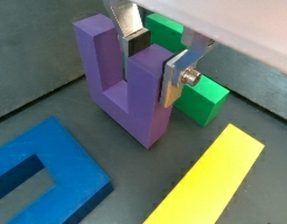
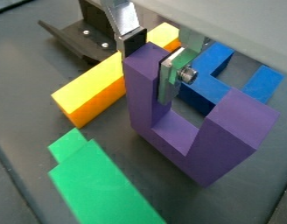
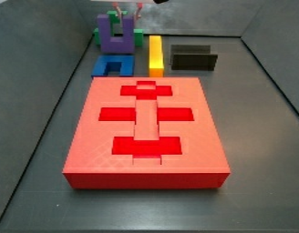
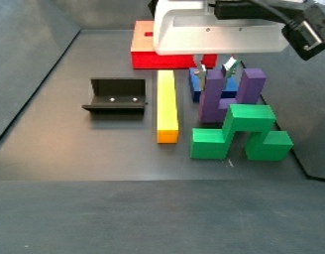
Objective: Pick up the purple object. Move up. Move to above the board. Insert the purple object.
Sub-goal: Pick up the purple object, then move up, then move to above the board.
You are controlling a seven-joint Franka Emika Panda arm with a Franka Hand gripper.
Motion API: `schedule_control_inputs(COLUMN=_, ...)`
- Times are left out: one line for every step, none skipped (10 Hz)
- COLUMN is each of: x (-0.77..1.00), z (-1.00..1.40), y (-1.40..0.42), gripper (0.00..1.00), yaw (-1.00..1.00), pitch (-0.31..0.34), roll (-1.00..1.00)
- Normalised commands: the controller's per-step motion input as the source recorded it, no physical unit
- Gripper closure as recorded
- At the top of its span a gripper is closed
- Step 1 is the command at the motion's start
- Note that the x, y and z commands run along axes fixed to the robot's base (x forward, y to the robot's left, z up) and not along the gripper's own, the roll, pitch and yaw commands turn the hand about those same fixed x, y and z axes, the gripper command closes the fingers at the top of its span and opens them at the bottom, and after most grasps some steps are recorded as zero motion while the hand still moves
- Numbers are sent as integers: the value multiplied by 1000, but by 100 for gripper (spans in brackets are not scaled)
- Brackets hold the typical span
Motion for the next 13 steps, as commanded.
schedule_control_inputs(x=0, z=0, y=0, gripper=100, yaw=0, pitch=0, roll=0)
schedule_control_inputs(x=0, z=0, y=0, gripper=100, yaw=0, pitch=0, roll=0)
schedule_control_inputs(x=0, z=833, y=0, gripper=100, yaw=0, pitch=0, roll=0)
schedule_control_inputs(x=-29, z=723, y=18, gripper=100, yaw=24, pitch=54, roll=5)
schedule_control_inputs(x=-48, z=587, y=24, gripper=100, yaw=25, pitch=90, roll=16)
schedule_control_inputs(x=3, z=257, y=0, gripper=100, yaw=18, pitch=72, roll=54)
schedule_control_inputs(x=0, z=1400, y=0, gripper=100, yaw=0, pitch=0, roll=0)
schedule_control_inputs(x=-31, z=1400, y=-6, gripper=100, yaw=-6, pitch=26, roll=-30)
schedule_control_inputs(x=-61, z=1400, y=-5, gripper=100, yaw=-6, pitch=25, roll=-6)
schedule_control_inputs(x=-13, z=1400, y=-8, gripper=100, yaw=2, pitch=-5, roll=6)
schedule_control_inputs(x=32, z=971, y=1, gripper=100, yaw=-1, pitch=27, roll=-2)
schedule_control_inputs(x=39, z=503, y=-1, gripper=100, yaw=-1, pitch=84, roll=2)
schedule_control_inputs(x=46, z=257, y=-3, gripper=100, yaw=1, pitch=69, roll=11)
